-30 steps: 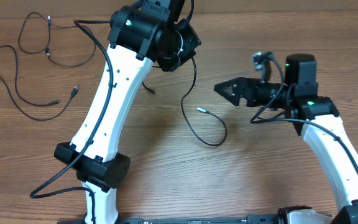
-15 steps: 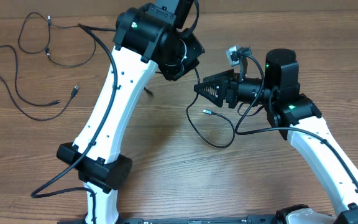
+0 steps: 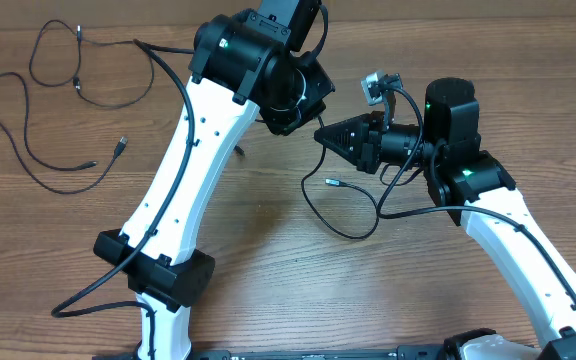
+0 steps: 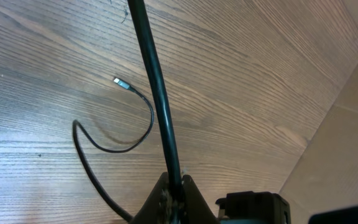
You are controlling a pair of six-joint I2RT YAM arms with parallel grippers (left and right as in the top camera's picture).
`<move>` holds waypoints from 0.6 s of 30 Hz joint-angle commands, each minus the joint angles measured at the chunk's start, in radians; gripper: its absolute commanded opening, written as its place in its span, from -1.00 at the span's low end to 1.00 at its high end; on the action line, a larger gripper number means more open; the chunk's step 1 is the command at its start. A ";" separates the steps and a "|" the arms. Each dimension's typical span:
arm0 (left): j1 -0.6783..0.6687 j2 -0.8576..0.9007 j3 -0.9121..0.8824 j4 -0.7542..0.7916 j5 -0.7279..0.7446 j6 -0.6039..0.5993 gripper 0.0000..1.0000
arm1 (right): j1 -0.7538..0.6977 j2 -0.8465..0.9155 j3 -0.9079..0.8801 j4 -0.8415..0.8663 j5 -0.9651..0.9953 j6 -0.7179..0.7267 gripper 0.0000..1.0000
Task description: Untangle cables
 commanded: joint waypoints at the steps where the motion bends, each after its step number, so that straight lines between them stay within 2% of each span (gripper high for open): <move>1: -0.007 -0.019 0.010 -0.002 -0.004 0.032 -0.91 | 0.004 -0.005 0.010 0.008 -0.007 -0.006 -0.93; 5: -0.007 -0.019 0.010 -0.002 -0.015 0.043 -0.88 | 0.002 -0.005 0.010 0.042 -0.007 0.055 -0.93; 6: -0.007 -0.019 0.010 -0.002 -0.020 0.043 -0.74 | -0.005 -0.008 0.010 0.068 -0.007 0.087 -0.92; 9: -0.006 -0.019 0.010 0.012 -0.018 0.077 0.14 | -0.049 -0.024 0.010 0.150 -0.006 0.162 -0.93; 10: -0.004 -0.020 0.010 0.025 -0.003 0.105 0.32 | -0.070 -0.029 0.010 0.171 -0.003 0.188 -0.92; 13: 0.009 -0.028 0.011 0.086 0.068 0.182 0.59 | -0.164 -0.040 0.010 0.185 0.024 0.257 -0.92; 17: 0.042 -0.074 0.011 0.207 0.139 0.209 0.98 | -0.319 -0.040 0.010 0.122 0.063 0.260 -0.92; 18: 0.050 -0.087 0.011 0.227 0.138 0.215 1.00 | -0.353 -0.040 0.010 0.110 0.080 0.260 -0.92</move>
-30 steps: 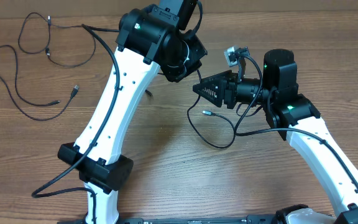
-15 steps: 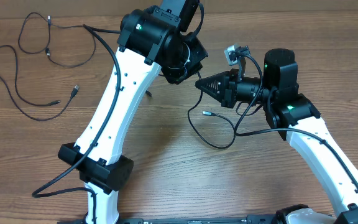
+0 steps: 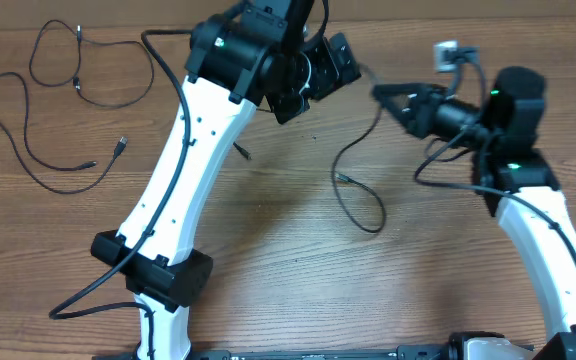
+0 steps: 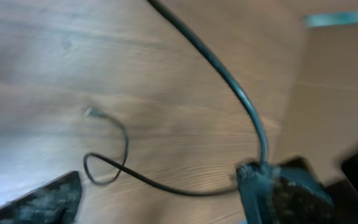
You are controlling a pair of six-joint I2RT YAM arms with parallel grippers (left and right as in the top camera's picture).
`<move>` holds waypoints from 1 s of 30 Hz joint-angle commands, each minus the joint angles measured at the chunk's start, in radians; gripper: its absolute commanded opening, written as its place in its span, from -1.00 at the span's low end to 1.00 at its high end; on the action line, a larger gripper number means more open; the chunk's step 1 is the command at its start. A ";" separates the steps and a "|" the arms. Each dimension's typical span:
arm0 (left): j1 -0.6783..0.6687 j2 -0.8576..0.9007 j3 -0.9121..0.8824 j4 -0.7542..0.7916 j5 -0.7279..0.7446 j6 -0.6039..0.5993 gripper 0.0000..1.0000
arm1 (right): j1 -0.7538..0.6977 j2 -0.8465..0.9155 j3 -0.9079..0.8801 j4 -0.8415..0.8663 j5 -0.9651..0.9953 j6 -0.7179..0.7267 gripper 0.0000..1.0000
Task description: Untangle cables
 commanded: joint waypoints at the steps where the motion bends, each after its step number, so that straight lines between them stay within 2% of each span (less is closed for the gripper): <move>1: 0.041 -0.092 0.011 0.070 0.053 0.072 0.99 | -0.129 -0.025 0.010 -0.030 0.074 0.031 -0.92; 5: 0.079 -0.130 0.011 0.080 0.005 0.080 0.99 | -0.308 -0.025 0.010 -0.032 0.099 0.035 -0.92; 9: 0.103 -0.135 0.011 0.035 -0.004 0.146 0.99 | -0.455 -0.025 0.010 -0.036 0.204 0.035 -0.92; 15: 0.105 -0.134 0.011 -0.086 -0.142 0.182 1.00 | -0.638 -0.023 0.010 -0.067 0.593 0.053 -0.93; 18: 0.103 -0.133 0.011 -0.124 -0.184 0.185 0.99 | -0.702 -0.005 0.010 -0.061 0.798 0.033 -0.92; 21: 0.103 -0.133 0.011 -0.143 -0.190 0.185 1.00 | -0.743 0.041 0.010 -0.045 0.919 0.015 -0.92; 26: 0.102 -0.132 0.011 -0.155 -0.207 0.206 1.00 | -0.786 0.175 0.010 0.126 0.957 0.000 -0.93; 30: 0.102 -0.131 0.011 -0.156 -0.207 0.215 1.00 | -0.814 0.251 0.010 0.186 0.983 0.000 -0.92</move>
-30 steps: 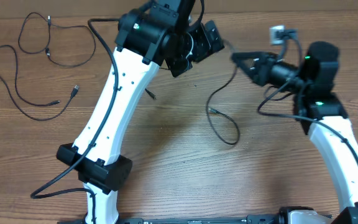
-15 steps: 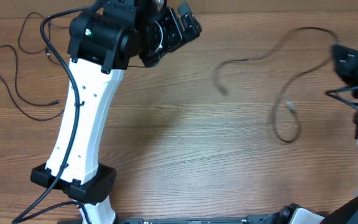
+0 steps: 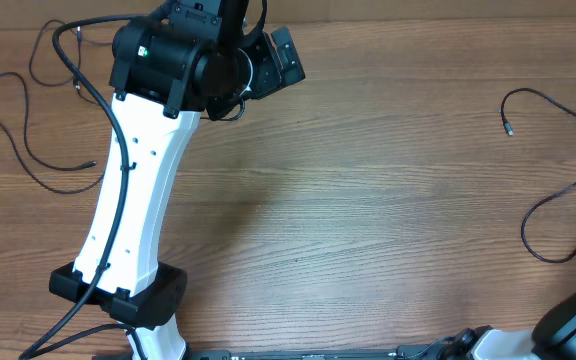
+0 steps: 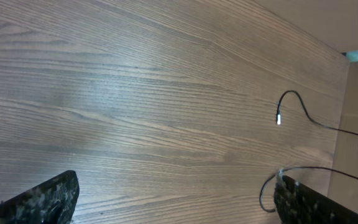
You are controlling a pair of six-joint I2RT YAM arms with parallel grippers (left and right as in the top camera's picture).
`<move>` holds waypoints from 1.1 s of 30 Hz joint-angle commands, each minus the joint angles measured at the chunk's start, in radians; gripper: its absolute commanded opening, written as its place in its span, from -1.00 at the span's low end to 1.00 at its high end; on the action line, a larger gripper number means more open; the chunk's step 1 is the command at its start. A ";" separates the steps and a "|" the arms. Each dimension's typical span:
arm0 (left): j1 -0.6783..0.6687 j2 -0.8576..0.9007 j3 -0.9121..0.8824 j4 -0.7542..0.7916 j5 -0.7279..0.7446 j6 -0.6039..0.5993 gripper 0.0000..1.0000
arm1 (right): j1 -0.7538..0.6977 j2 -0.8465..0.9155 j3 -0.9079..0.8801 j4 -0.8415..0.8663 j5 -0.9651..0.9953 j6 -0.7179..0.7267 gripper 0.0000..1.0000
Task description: Untangle cables
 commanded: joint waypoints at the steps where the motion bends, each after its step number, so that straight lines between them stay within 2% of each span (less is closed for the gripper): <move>1: -0.002 -0.002 0.010 0.000 -0.020 0.034 1.00 | -0.034 0.059 0.009 0.028 0.068 -0.014 -0.93; 6: -0.002 0.002 0.009 -0.002 -0.022 0.041 1.00 | -0.072 0.118 0.009 -0.011 0.084 -0.014 -0.92; 11: -0.002 0.003 0.009 -0.015 -0.021 0.064 1.00 | -0.079 0.154 0.009 -0.121 0.406 -0.014 -0.93; 17: -0.002 0.018 0.009 -0.030 -0.021 0.064 1.00 | -0.093 0.170 0.009 -0.171 0.543 -0.013 -0.90; 19: -0.002 0.023 0.009 -0.037 -0.021 0.064 0.99 | -0.095 0.170 0.009 -0.164 0.525 -0.014 -0.46; 20: -0.002 0.027 0.009 -0.040 -0.021 0.064 0.99 | -0.095 0.170 0.009 -0.159 0.509 -0.014 -0.03; 21: -0.002 0.034 0.009 -0.041 -0.020 0.070 0.99 | -0.095 0.170 0.009 -0.160 0.463 -0.014 0.75; 22: -0.002 0.040 0.009 -0.040 -0.019 0.074 1.00 | -0.095 0.170 0.009 -0.166 0.431 -0.014 1.00; 26: -0.002 0.058 0.009 -0.053 -0.018 0.074 1.00 | -0.095 0.170 0.009 -0.233 0.270 -0.014 1.00; 30: -0.002 0.074 0.009 -0.071 -0.018 0.074 0.99 | -0.095 0.170 0.009 -0.407 -0.044 0.006 1.00; 33: -0.002 0.082 0.009 -0.081 -0.018 0.083 1.00 | -0.077 0.170 0.009 -0.546 -0.327 0.115 1.00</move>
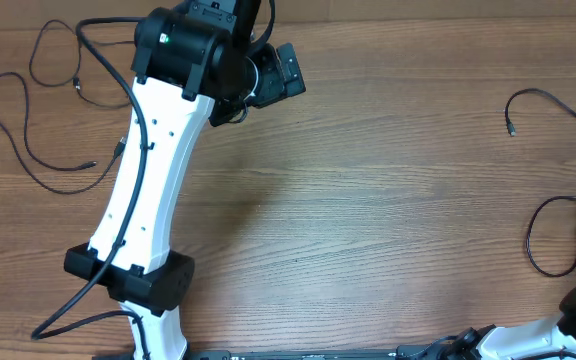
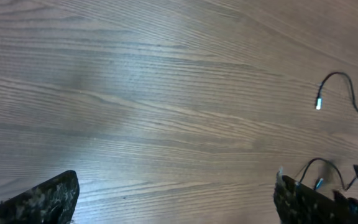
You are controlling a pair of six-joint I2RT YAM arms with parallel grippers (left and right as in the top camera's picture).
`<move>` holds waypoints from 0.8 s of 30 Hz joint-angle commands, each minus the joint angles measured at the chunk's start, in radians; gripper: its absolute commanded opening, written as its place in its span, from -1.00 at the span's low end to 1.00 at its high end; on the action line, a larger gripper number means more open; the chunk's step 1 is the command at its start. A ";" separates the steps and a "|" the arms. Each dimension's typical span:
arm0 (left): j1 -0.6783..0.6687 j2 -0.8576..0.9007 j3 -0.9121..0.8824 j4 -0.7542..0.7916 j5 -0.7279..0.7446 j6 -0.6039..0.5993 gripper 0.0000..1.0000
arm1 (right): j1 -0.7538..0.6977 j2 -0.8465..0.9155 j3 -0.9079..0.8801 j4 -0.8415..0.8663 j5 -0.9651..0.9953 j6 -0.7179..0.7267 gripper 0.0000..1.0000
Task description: Untangle cables
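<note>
Two thin black cables lie apart at the table's far left: a long loop [image 1: 28, 150] and a smaller one [image 1: 98, 90]. A third black cable [image 1: 553, 98] lies at the far right with its silver plug [image 1: 509, 128] free; its lower part forms a loop [image 1: 533, 250]. The left wrist view shows that plug [image 2: 319, 102] too. My left gripper [image 1: 290, 70] hangs over the table's upper middle, open and holding nothing [image 2: 173, 205]. A dark part at the right edge touches the right cable; whether it is my right gripper's jaws cannot be told.
My left arm's white link [image 1: 148, 170] runs from its base [image 1: 128, 280] up over the left half of the table, beside the left cables. A bare wooden tabletop [image 1: 368, 200] lies between the two cable groups. The right arm's base shows at the lower right corner.
My left arm has swung slightly to the right and stays open. The right cable's lower loop has shifted and drawn in, and a dark part now shows at the right edge.
First both grippers met at the table's middle, my left shut on a black cable. Then my left was open and my right held that cable farther right. Later the cable lay at the far right with my right gripper out of frame, as it nearly is now.
</note>
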 commanded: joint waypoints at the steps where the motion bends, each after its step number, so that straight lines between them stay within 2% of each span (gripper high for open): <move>1: -0.002 0.011 0.009 -0.006 -0.014 0.030 1.00 | 0.022 0.003 0.008 -0.076 -0.348 0.084 1.00; 4: -0.002 0.011 0.009 -0.012 -0.014 0.030 0.99 | 0.056 0.003 0.008 -0.160 -0.357 0.083 1.00; 7: -0.002 0.011 0.009 -0.035 -0.014 0.035 0.99 | 0.090 0.003 0.008 -0.224 -0.308 0.033 1.00; 14: -0.002 0.011 0.009 -0.049 -0.014 0.052 0.99 | 0.139 0.002 0.008 -0.443 -0.194 0.024 1.00; 18: -0.002 0.011 0.009 -0.048 -0.014 0.052 1.00 | 0.198 0.002 0.007 -0.449 -0.096 0.000 1.00; 21: -0.002 0.011 0.009 -0.050 -0.014 0.052 1.00 | 0.237 0.002 0.006 -0.435 -0.053 0.000 0.67; 22: -0.002 0.011 0.009 -0.050 -0.014 0.052 1.00 | 0.251 0.002 0.006 -0.428 -0.047 0.002 0.48; 23: -0.002 0.011 0.009 -0.050 -0.014 0.052 0.99 | 0.262 0.003 0.006 -0.417 -0.043 0.007 0.11; 24: -0.002 0.011 0.009 -0.050 -0.014 0.053 0.99 | 0.265 0.003 0.006 -0.411 -0.041 0.008 -0.03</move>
